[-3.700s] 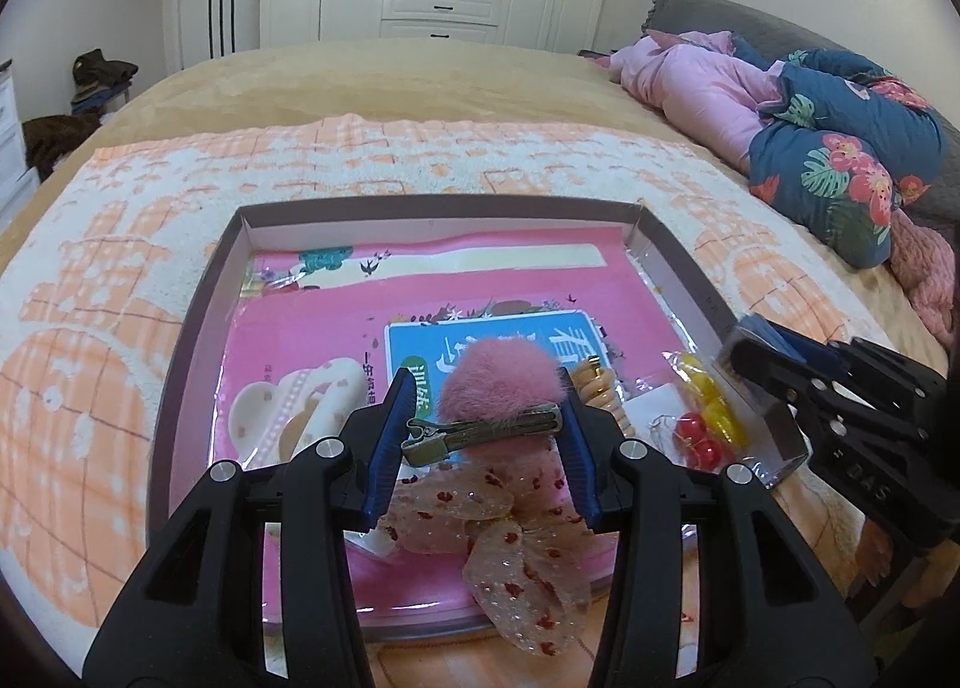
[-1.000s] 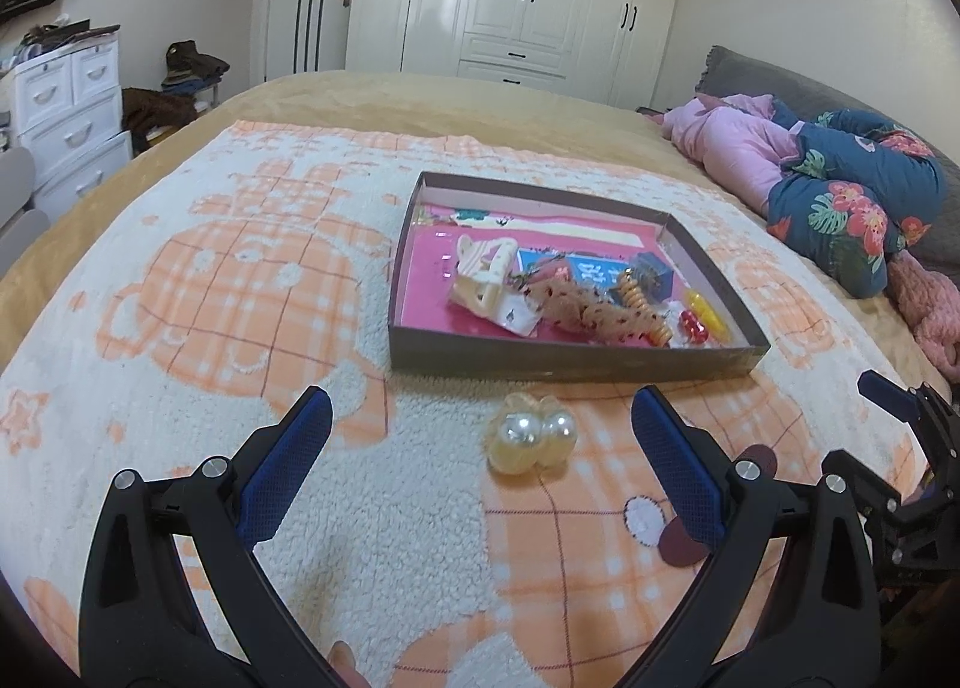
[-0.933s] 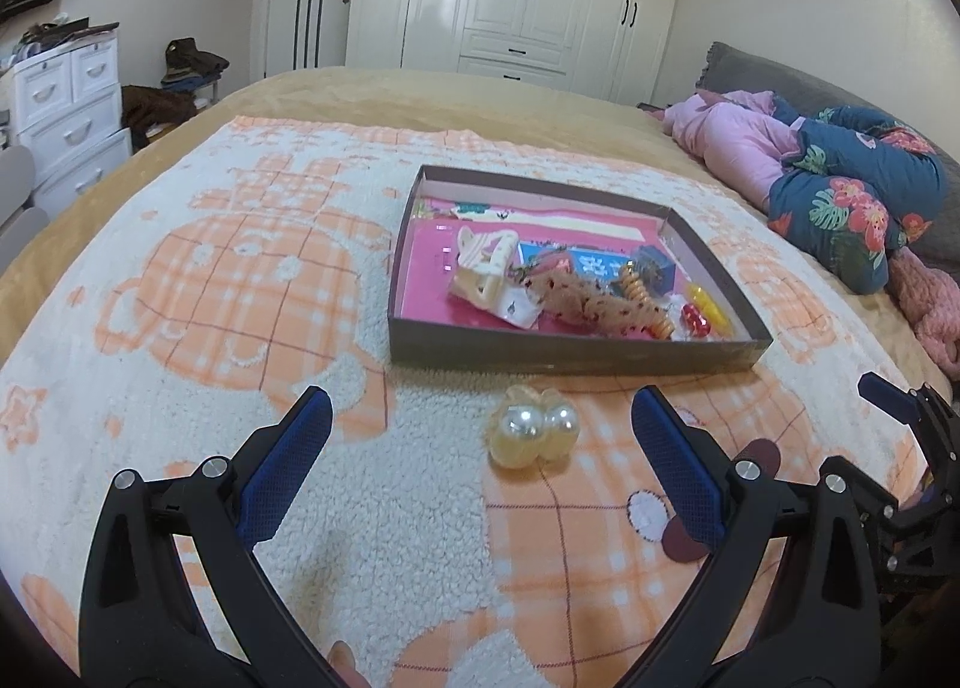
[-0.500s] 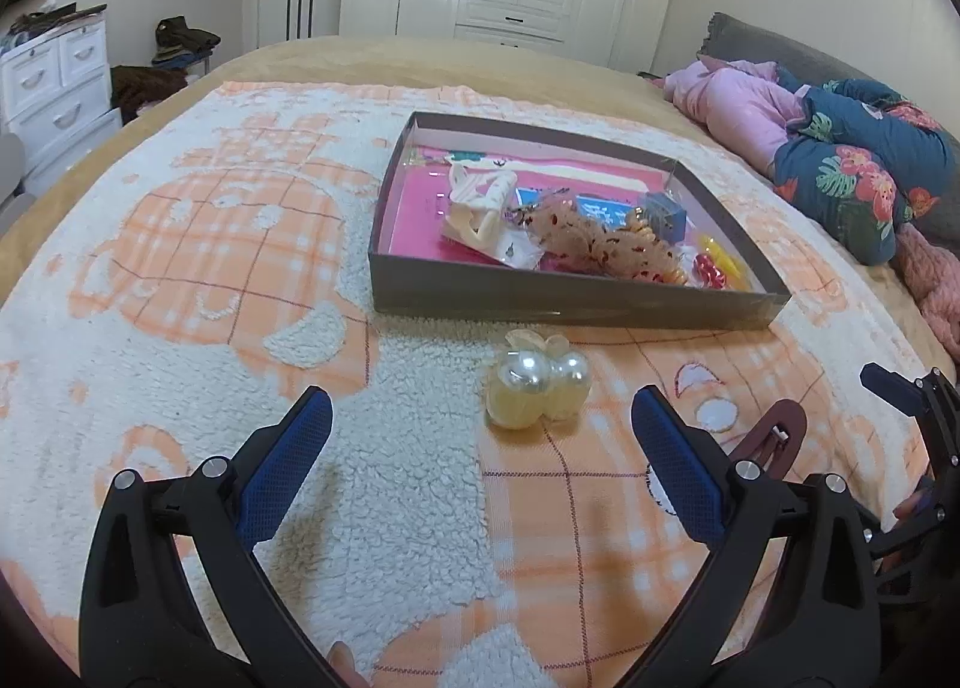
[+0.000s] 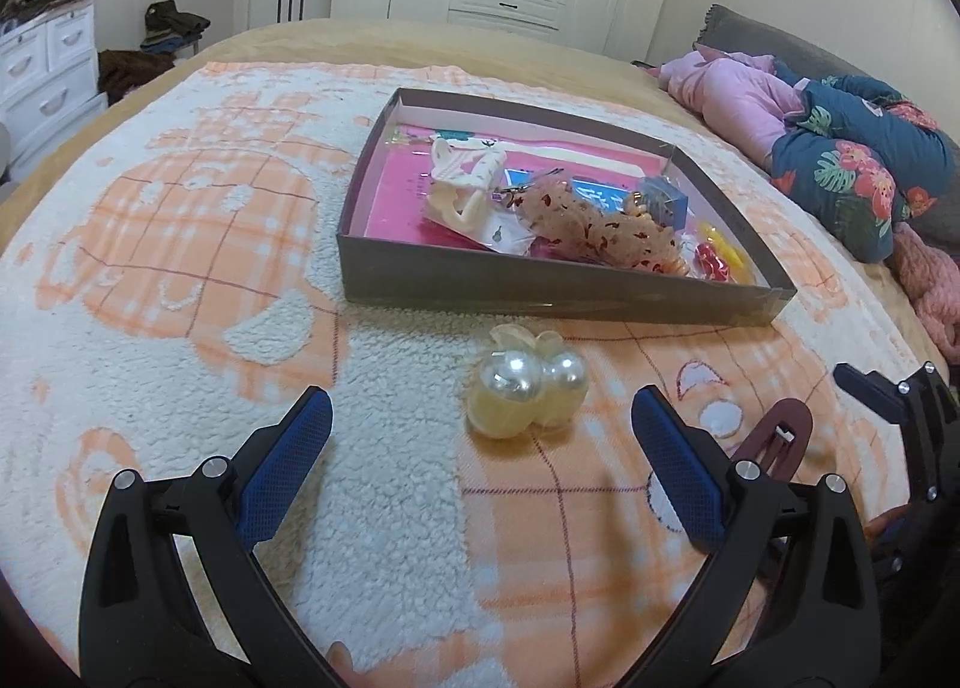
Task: Organize jewelry
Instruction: 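Grasp the pearl-bead bag with the left tool while the right tool grasps the maroon hair clip, then carry the pearl bag and maroon clip into the box and open both tools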
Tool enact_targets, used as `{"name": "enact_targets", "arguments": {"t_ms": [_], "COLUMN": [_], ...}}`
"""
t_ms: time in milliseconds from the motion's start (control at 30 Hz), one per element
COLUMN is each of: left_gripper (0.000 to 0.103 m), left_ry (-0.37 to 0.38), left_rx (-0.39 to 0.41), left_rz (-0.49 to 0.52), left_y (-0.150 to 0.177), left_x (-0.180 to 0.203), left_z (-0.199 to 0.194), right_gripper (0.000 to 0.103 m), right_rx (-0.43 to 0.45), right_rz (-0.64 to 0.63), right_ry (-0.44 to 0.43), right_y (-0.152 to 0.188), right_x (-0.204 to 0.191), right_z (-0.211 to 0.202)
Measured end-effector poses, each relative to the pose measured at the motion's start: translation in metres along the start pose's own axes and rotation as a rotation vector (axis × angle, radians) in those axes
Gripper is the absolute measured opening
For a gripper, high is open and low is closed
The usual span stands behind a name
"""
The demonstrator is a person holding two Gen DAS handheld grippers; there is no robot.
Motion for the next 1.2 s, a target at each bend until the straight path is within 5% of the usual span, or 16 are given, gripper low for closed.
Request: {"name": "enact_targets", "arguments": {"t_ms": [67,200,467,767,1200], "left_gripper": [0.091,0.089,0.038,0.037,0.037], "left_ry": [0.006,0.015,0.019,0.043,0.101], "left_rx": [-0.003,-0.014,-0.052,-0.041,-0.005], "left_rz": [-0.002,-0.004,0.039,0.088,0.097], "left_y": [-0.002,-0.003,0.000,-0.003,-0.014], "left_x": [0.001,0.004,0.014,0.029,0.051], "left_z": [0.004,0.013,0.028,0.023,0.008], "right_gripper": [0.082,0.048,0.012,0.003,0.003], "right_rx": [0.000,-0.012,-0.003,0.007,0.014], "right_rz": [-0.004,-0.025,0.079,0.320,0.485], "right_ry": [-0.015,-0.043,-0.039,-0.080,-0.096], "right_y": [-0.003,-0.006,-0.012,-0.003,0.012], "right_x": [0.000,-0.003,0.026,0.066,0.092], "right_z": [0.005,0.015,0.020,0.004,-0.020]}}
Point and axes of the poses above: each gripper's, at about its wrist camera, not at the fingertips, and z roughly the way its jaws point, x to its right, y to its underside, the point moved 7 cm from there along z, roughly the way its jaws point, and after that the axes turned 5 degrees about x, right-handed, at the moved point
